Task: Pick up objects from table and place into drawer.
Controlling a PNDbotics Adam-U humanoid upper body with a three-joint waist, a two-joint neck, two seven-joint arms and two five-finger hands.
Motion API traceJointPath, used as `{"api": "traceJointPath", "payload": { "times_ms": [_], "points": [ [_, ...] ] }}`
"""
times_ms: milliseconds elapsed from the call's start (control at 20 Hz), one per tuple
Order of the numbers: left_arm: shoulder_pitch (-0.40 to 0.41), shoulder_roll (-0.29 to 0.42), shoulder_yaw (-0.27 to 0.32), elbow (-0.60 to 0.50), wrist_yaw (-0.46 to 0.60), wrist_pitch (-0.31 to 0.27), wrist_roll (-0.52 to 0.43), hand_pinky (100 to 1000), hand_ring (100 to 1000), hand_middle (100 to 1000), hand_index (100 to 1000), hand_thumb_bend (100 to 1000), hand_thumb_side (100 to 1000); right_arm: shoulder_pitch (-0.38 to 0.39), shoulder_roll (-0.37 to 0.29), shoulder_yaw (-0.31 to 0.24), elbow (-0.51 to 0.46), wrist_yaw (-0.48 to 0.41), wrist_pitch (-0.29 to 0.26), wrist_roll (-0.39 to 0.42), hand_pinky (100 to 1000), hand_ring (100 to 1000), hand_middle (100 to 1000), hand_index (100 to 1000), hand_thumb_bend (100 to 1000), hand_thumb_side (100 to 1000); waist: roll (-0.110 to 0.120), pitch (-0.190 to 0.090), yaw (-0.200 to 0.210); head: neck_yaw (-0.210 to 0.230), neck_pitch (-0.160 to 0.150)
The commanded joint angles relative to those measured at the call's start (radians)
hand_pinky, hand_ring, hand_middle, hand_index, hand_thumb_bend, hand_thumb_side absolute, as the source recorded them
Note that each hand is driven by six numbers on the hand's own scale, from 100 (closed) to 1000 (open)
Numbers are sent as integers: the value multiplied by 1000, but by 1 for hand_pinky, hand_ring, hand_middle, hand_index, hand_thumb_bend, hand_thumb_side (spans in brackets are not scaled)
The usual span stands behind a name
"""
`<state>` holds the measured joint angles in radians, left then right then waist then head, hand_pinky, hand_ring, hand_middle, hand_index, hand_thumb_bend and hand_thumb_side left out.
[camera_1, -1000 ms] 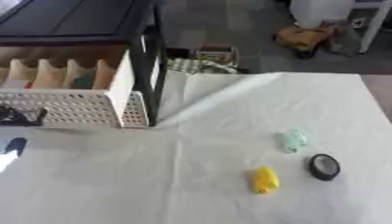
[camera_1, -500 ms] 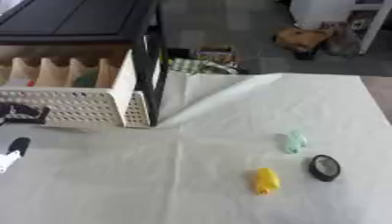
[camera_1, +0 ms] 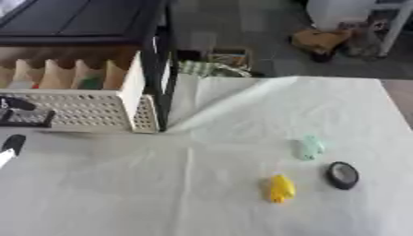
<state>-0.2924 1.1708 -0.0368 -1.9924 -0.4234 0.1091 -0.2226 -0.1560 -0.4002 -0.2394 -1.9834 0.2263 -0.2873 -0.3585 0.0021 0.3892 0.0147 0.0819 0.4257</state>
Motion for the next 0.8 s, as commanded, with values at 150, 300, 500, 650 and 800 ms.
{"api": "traceJointPath", "payload": {
  "times_ms": [150, 300, 500, 650, 800],
  "points": [
    [12, 44, 46, -8, 11, -26, 19, 100, 100, 100, 849, 105, 408, 2, -14, -11, -17, -7, -1, -5, 758, 697, 392, 824, 385, 971, -1, -26, 5, -10, 3],
    [22, 37, 64, -8, 32, -55, 32, 100, 100, 100, 845, 105, 408, 5, -15, -14, -17, -6, -1, -9, 758, 698, 394, 824, 382, 974, -2, -29, 8, -22, 5],
    [21, 20, 92, -8, 92, -116, 55, 100, 100, 100, 821, 105, 408, 6, -18, -17, -17, -5, -2, -15, 758, 698, 397, 824, 378, 977, -3, -34, 12, -39, 8],
    [17, 6, 115, -8, 146, -164, 79, 100, 100, 100, 813, 105, 408, 8, -20, -18, -17, -5, -2, -19, 758, 699, 398, 824, 376, 980, -3, -38, 15, -50, 13],
    [16, -7, 136, -8, 192, -205, 110, 100, 100, 100, 802, 105, 408, 10, -24, -19, -17, -4, -4, -24, 758, 700, 402, 824, 374, 983, -4, -44, 17, -59, 18]
  ]
}}
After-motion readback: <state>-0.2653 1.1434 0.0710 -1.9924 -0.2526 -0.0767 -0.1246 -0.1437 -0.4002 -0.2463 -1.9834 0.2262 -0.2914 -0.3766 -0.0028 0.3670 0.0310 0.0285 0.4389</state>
